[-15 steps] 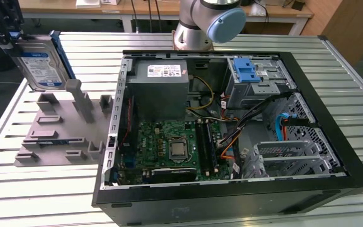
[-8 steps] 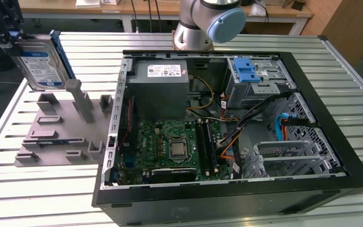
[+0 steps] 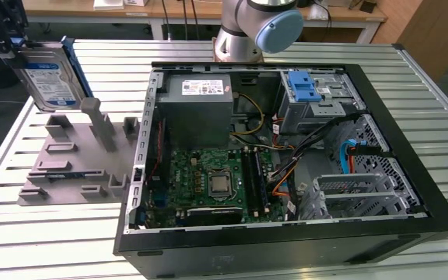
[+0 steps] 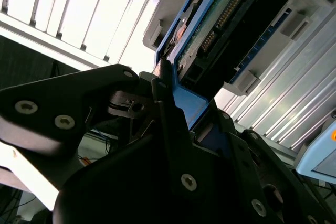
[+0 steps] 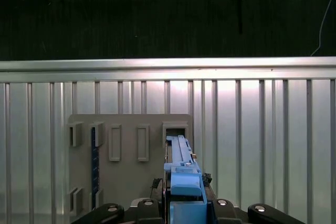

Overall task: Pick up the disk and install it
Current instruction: 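Pick up the disk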

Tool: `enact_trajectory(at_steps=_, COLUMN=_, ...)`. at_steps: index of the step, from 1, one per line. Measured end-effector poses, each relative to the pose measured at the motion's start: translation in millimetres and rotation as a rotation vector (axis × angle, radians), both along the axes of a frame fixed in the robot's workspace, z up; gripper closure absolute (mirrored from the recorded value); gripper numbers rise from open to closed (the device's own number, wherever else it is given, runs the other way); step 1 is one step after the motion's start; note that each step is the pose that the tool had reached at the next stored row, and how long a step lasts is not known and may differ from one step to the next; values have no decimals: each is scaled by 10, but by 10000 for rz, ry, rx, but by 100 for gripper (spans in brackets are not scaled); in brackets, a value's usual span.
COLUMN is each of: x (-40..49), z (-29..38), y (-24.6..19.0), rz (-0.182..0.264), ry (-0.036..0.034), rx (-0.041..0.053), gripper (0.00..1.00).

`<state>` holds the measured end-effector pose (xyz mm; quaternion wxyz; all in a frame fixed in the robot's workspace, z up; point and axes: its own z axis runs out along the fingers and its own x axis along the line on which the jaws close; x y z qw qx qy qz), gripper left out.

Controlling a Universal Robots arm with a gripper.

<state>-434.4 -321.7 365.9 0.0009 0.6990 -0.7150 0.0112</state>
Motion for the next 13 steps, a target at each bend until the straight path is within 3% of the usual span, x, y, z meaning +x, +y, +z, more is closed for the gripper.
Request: enact_trajectory(at_steps=13, x=0, z=27, y=0, rz=0, ry=0, rx=0, gripper=64)
